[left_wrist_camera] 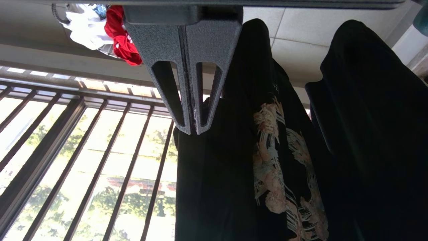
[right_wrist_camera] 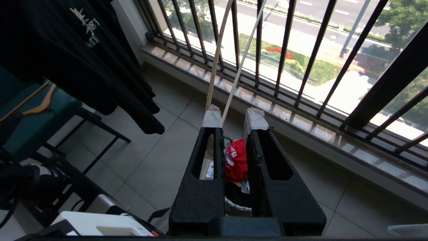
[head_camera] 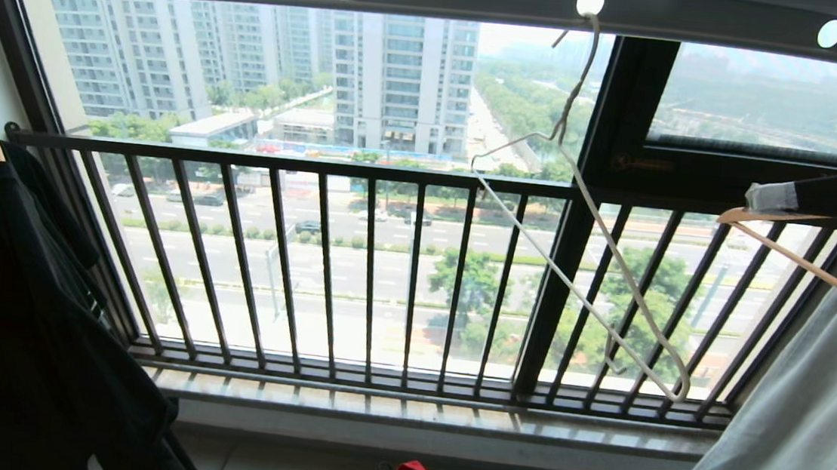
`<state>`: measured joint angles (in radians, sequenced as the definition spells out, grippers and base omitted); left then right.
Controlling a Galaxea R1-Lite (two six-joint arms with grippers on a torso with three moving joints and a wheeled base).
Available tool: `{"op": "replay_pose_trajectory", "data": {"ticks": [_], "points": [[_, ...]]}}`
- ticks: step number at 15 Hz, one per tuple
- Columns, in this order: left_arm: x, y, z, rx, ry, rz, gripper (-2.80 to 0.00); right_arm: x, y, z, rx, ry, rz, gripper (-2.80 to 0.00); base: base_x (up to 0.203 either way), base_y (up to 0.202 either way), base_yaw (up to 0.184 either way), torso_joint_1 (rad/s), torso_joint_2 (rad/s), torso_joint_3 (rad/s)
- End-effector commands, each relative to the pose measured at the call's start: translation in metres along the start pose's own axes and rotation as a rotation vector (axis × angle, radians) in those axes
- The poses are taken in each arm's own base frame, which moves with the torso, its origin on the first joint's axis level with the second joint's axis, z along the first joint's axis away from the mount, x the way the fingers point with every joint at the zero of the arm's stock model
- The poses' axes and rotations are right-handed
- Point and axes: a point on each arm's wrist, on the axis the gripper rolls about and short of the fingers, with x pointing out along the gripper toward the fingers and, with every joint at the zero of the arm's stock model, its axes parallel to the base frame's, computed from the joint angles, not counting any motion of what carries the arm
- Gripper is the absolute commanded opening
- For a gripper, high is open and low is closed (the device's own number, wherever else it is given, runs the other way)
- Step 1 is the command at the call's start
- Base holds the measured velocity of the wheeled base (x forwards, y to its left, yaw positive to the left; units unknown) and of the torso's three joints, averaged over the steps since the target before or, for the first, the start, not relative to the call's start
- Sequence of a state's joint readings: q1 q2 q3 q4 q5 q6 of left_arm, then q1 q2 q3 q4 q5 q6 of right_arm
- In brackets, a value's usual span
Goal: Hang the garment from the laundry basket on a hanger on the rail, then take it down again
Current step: Pick up the clothes rack on the clothesline
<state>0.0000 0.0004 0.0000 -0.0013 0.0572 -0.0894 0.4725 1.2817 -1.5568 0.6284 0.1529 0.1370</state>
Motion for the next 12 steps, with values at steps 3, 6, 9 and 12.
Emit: {"op": "replay_pose_trajectory", "data": {"ticks": [3, 6, 9, 12], "points": [[0.000, 0.000, 0.000, -0.001, 0.001, 0.001, -2.80, 0.039, 0.022, 0.006, -0.055, 0.064, -0.047, 0.00, 0.000, 0.000, 0.000, 0.000, 0.00, 0.000], [0.000, 0.000, 0.000, -0.001, -0.001, 0.001, -2.80, 0.058, 0.034, 0.008, -0.086, 0.073, -0.093, 0.00, 0.000, 0.000, 0.000, 0.000, 0.00, 0.000], [0.000, 0.000, 0.000, -0.001, -0.001, 0.001, -2.80, 0.074, 0.036, 0.010, -0.110, 0.086, -0.134, 0.00, 0.000, 0.000, 0.000, 0.000, 0.00, 0.000], [0.000, 0.000, 0.000, -0.001, 0.001, 0.001, -2.80, 0.094, 0.036, 0.007, -0.129, 0.117, -0.162, 0.00, 0.000, 0.000, 0.000, 0.000, 0.00, 0.000]]}}
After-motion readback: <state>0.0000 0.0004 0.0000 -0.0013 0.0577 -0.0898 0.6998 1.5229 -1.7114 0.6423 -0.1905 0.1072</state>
